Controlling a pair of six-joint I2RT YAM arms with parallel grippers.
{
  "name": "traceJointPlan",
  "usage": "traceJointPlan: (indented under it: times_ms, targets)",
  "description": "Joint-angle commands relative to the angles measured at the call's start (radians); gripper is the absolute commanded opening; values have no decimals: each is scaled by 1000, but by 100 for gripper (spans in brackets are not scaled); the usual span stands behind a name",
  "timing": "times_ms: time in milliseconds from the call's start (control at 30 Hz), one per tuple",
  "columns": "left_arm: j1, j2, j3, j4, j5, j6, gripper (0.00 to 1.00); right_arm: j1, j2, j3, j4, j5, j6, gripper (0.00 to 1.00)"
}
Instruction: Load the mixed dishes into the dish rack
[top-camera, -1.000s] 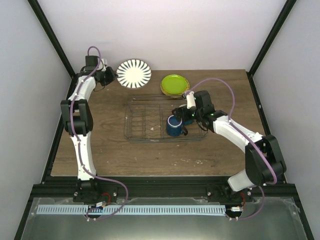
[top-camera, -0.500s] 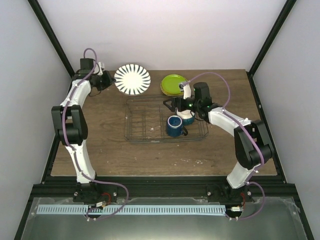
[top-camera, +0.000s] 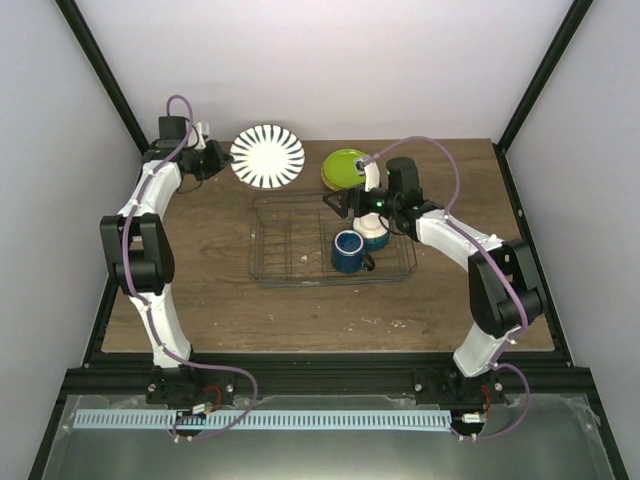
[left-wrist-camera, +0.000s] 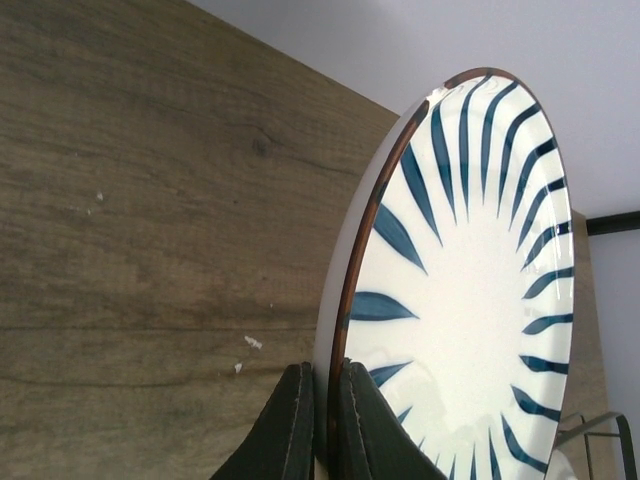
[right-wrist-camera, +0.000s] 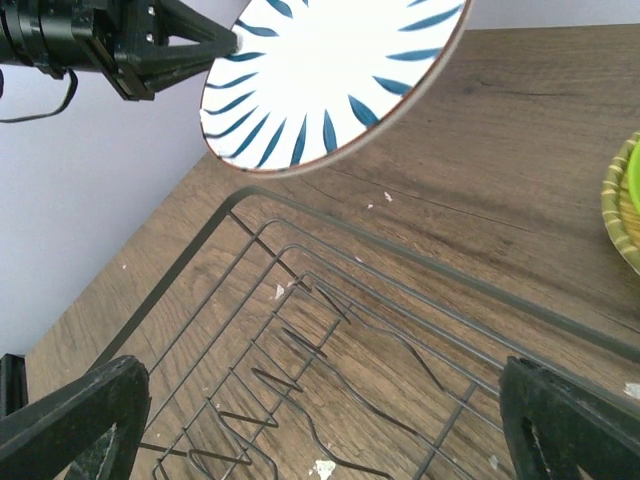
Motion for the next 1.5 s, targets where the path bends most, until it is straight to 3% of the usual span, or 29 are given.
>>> traceJointPlan:
  times_ms: [0, 400, 833, 1100, 1467]
  targets:
    - [-7, -131, -49, 91, 98, -19, 0, -5, 43, 77, 20, -55, 9, 97]
    - [-75, -306, -242, 134, 103, -10, 0, -39, 176, 185, 91, -239, 106, 100]
    - [-140, -391, -363, 183, 101, -31, 0, -41, 237, 222, 153, -315, 153, 95]
    - [-154, -419, -415, 229, 103, -56, 0, -41, 263, 222, 201, -371, 183, 82]
    - [-173, -425, -442, 278, 108, -83, 0, -41, 288, 225, 238, -456, 202, 43]
